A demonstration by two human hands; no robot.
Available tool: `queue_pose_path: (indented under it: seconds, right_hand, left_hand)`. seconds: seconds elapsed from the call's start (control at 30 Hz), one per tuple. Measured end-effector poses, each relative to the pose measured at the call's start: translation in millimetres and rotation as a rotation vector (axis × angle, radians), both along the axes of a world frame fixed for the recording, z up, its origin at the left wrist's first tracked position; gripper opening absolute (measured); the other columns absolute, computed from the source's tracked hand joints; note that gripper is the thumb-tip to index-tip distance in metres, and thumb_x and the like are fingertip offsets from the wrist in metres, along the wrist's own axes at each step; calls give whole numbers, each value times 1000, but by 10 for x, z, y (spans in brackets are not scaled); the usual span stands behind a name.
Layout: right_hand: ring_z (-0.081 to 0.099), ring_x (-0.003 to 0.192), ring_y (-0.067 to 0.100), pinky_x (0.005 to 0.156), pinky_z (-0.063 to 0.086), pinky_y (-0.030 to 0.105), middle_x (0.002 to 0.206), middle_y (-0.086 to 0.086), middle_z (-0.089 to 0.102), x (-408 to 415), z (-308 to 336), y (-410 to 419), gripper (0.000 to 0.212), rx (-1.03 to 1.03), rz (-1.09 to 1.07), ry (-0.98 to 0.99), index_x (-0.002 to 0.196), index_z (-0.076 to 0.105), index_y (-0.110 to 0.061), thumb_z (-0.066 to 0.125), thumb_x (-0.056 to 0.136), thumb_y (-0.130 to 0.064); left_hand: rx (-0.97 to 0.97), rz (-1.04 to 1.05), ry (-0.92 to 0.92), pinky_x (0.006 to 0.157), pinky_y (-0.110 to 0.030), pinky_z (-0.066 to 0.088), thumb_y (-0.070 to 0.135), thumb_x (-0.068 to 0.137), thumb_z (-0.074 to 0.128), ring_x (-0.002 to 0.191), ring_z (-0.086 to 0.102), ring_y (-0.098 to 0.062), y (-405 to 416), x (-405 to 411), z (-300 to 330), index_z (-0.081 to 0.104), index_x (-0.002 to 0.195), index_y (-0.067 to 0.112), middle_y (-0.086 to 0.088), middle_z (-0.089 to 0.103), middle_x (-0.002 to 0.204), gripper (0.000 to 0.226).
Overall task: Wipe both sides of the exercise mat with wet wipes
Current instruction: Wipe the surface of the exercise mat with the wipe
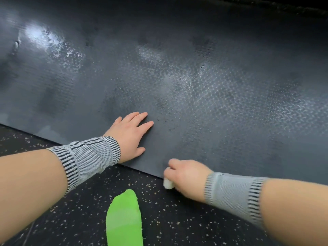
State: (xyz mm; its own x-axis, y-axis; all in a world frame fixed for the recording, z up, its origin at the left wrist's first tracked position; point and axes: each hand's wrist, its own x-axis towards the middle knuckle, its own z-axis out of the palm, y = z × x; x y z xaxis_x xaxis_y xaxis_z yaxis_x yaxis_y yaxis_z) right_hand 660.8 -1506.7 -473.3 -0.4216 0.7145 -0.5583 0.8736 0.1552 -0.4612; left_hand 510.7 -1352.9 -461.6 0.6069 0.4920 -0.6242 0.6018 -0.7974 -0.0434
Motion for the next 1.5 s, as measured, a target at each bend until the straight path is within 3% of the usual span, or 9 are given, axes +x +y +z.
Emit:
queue_pose_path:
  seconds: [0.23,0.37,0.5,0.7,0.9,1.13,1.2,1.33,1.5]
  right_hand:
    - [57,93,33,79,44,35,107,7,49,403,-100,536,16,274,-570,-156,103,54,-13,47,91,-21]
    - [58,90,34,74,45,38,113,8,44,-229,-111,384,24,157,-218,-12,114,51,-15,51,90,-13]
    - [58,92,29,75,44,30,112,3,45,258,-91,327,26,99,-70,-6,114,55,-21,50,90,-12]
    - [57,98,32,79,42,33,107,9,53,741,-124,974,17,324,-696,-263,103,57,-15,49,90,-21]
    - [58,90,32,73,45,35,111,6,44,-17,-82,505,27,112,-8,65,114,53,-18,51,88,-12]
    - [55,99,31,78,37,31,109,9,54,1117,-111,1294,18,343,-784,-305,105,57,-14,50,92,-24]
    - [55,101,31,81,40,33,112,9,53,814,-114,1311,19,323,-740,-257,107,55,-14,50,91,-22]
    - [58,93,34,77,45,38,113,7,46,247,-87,907,22,248,-227,-6,112,52,-15,48,90,-16]
    - [57,99,31,82,44,32,109,6,52,1242,-129,1204,20,306,-483,-241,107,58,-17,50,89,-21]
  left_hand:
    - [8,19,-25,120,-46,16,55,92,51,150,-1,-21,28,-12,-28,5,156,30,1,-5,164,83]
    - [7,9,-62,120,-46,17,53,93,51,151,-2,-21,86,98,-38,6,156,29,1,-4,164,81]
    - [18,6,-65,120,-45,17,52,94,50,151,-1,-21,159,124,-66,6,156,30,1,-4,164,80]
    - [10,48,-81,121,-45,16,49,95,49,151,-1,-21,237,129,-86,7,157,29,2,-3,164,77]
    - [18,60,-119,120,-46,17,47,96,47,150,-2,-21,325,228,-115,7,157,28,2,-2,164,75]
    - [11,59,-138,120,-46,16,48,97,45,151,-3,-21,423,346,-140,7,157,29,2,-3,164,73]
    - [8,74,-146,120,-46,16,48,98,44,151,-4,-20,471,426,-147,8,156,29,3,-4,164,71]
    - [4,91,-185,120,-46,16,46,98,44,151,-3,-20,576,592,-186,10,156,29,3,-2,164,69]
    - [9,93,-191,121,-47,14,46,99,41,151,-3,-20,597,627,-229,11,156,30,1,0,164,67]
